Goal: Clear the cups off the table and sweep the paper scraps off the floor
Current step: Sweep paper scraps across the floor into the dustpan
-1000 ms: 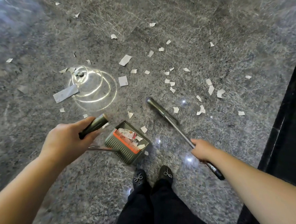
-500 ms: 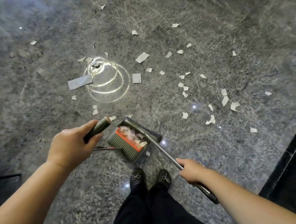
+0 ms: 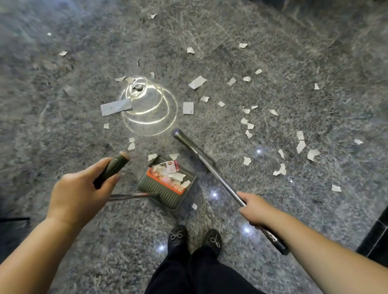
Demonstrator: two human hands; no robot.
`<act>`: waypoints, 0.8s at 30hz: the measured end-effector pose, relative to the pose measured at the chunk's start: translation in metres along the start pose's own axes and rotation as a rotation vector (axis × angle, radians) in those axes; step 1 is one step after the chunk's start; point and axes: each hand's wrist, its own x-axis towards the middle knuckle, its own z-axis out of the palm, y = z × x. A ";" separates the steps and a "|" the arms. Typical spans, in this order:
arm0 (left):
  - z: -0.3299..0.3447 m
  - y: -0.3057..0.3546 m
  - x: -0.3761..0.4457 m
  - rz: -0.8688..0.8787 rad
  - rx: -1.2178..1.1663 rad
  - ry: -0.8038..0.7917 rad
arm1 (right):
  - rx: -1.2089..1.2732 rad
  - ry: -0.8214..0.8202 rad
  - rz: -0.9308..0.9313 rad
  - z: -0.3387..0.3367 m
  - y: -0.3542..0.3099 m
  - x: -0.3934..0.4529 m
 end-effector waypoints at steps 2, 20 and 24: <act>-0.001 -0.004 0.003 -0.048 0.001 -0.011 | -0.083 -0.005 -0.017 -0.008 -0.017 0.020; 0.019 -0.022 0.016 -0.094 0.037 -0.028 | -0.298 -0.255 -0.054 0.031 -0.019 0.000; 0.017 -0.024 0.011 -0.081 0.021 -0.021 | -0.222 -0.213 -0.026 0.038 -0.007 -0.016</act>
